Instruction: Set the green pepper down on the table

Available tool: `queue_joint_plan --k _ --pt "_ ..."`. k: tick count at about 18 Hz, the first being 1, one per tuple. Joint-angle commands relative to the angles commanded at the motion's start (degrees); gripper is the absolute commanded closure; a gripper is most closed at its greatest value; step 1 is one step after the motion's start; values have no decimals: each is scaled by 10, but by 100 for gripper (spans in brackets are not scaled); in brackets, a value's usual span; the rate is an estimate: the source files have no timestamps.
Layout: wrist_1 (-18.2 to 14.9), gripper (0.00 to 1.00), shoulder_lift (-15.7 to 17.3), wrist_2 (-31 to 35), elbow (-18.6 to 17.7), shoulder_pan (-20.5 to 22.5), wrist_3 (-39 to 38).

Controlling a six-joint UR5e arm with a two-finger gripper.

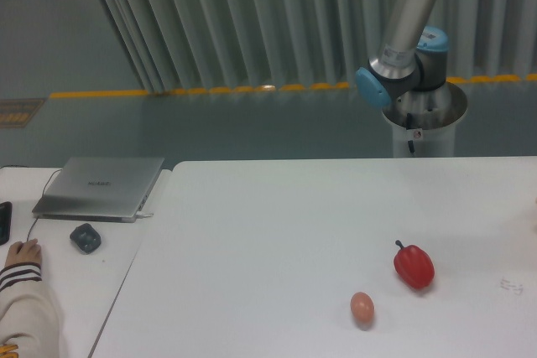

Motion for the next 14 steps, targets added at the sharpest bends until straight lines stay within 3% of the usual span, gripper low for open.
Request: queue_joint_plan --k 6,11,14 --pt "-63 44 61 -2 -1 -51 -28" --pt "-53 44 55 -1 0 -130 -123" --pt "-13 44 27 3 1 -172 -176"
